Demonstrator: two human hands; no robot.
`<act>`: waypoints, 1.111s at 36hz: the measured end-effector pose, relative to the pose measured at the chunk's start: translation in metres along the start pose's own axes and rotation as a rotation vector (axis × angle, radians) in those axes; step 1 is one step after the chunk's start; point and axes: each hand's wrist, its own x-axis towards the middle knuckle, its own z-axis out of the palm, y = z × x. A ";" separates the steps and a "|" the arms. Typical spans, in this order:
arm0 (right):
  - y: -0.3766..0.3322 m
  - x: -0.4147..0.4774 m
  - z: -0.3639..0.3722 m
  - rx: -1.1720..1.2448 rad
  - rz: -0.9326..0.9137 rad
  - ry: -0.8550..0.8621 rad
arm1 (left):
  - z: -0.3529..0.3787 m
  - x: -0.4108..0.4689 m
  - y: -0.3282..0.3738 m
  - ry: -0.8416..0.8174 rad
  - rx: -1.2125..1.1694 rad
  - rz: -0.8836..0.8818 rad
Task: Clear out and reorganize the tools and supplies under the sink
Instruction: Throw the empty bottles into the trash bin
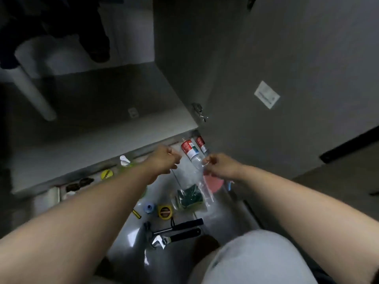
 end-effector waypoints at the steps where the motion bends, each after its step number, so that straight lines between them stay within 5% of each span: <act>1: 0.001 0.021 0.010 -0.008 0.020 -0.018 | 0.001 0.011 -0.008 0.009 -0.056 -0.026; 6: 0.017 0.105 0.052 -0.065 0.171 -0.076 | 0.012 0.063 -0.045 0.037 -0.234 -0.123; 23: 0.055 0.231 0.118 -0.221 0.430 0.181 | 0.040 0.141 -0.124 -0.013 -0.438 -0.271; 31: 0.035 0.213 0.111 0.221 0.437 0.162 | 0.045 0.147 -0.116 -0.062 -0.492 -0.339; 36: 0.015 0.174 0.099 0.688 0.439 -0.112 | 0.045 0.142 -0.105 -0.086 -0.613 -0.309; 40: 0.017 0.160 0.095 0.839 0.358 -0.294 | 0.045 0.139 -0.104 -0.102 -0.690 -0.322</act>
